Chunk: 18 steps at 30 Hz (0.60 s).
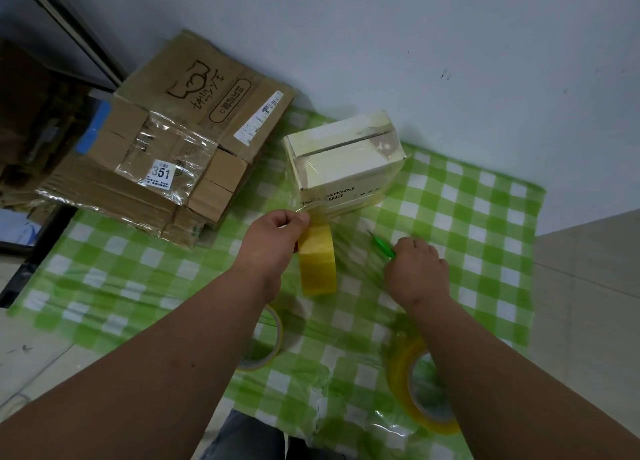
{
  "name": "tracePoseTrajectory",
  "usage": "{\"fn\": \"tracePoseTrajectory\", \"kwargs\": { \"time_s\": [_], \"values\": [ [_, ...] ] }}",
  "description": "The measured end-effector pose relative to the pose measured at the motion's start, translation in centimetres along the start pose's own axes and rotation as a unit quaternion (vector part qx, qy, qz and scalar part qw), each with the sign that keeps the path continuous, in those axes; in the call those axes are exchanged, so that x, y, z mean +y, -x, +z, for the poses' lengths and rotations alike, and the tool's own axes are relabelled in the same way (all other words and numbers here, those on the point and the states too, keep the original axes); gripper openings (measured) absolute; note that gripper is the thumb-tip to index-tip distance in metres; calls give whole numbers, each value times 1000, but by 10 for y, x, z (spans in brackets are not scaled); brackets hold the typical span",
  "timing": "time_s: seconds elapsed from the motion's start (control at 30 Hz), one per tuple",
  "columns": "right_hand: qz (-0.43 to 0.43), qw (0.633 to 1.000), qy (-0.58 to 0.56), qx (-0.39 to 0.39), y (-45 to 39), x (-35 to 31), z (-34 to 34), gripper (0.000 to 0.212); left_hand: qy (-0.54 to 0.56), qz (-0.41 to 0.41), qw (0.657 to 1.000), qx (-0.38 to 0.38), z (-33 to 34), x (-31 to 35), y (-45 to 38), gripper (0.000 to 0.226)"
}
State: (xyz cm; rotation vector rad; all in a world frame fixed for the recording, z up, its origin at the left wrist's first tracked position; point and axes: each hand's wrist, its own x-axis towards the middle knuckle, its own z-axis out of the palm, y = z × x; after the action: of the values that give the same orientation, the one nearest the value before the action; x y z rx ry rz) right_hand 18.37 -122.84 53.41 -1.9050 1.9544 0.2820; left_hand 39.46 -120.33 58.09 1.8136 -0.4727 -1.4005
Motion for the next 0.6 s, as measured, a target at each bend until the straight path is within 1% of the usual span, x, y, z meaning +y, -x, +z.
{"fn": "tracePoseTrajectory", "kwargs": {
  "time_s": [0.03, 0.1, 0.17, 0.23, 0.3, 0.4, 0.5, 0.6],
  "values": [
    [-2, 1000, -14, 4, 0, 0, -2, 20, 5, -3, 1000, 2, 0, -1, -1, 24],
    [-10, 994, -105, 29, 3, -3, -8, 8, 18, -8, 1000, 7, 1, -1, -2, 19],
    [-35, 974, -215, 64, 8, -8, -19, 9, 27, -15, 999, 11, 2, -2, -3, 16],
    [-93, 956, -255, 109, 16, -18, -33, 13, 37, -22, 999, 14, 3, -2, -5, 16],
    [-159, 942, -264, 130, 23, -30, -48, 13, 48, -25, 998, 20, 4, -2, -5, 16],
    [-233, 936, -240, 108, 28, -44, -60, 20, 56, -23, 998, 31, 7, -1, -5, 14],
    [-255, 944, -194, 78, 27, -52, -64, 25, 65, -20, 997, 38, 10, -1, -5, 15],
    [-249, 950, -175, 72, 25, -58, -65, 27, 76, -16, 996, 43, 12, -4, -3, 16]
  ]
}}
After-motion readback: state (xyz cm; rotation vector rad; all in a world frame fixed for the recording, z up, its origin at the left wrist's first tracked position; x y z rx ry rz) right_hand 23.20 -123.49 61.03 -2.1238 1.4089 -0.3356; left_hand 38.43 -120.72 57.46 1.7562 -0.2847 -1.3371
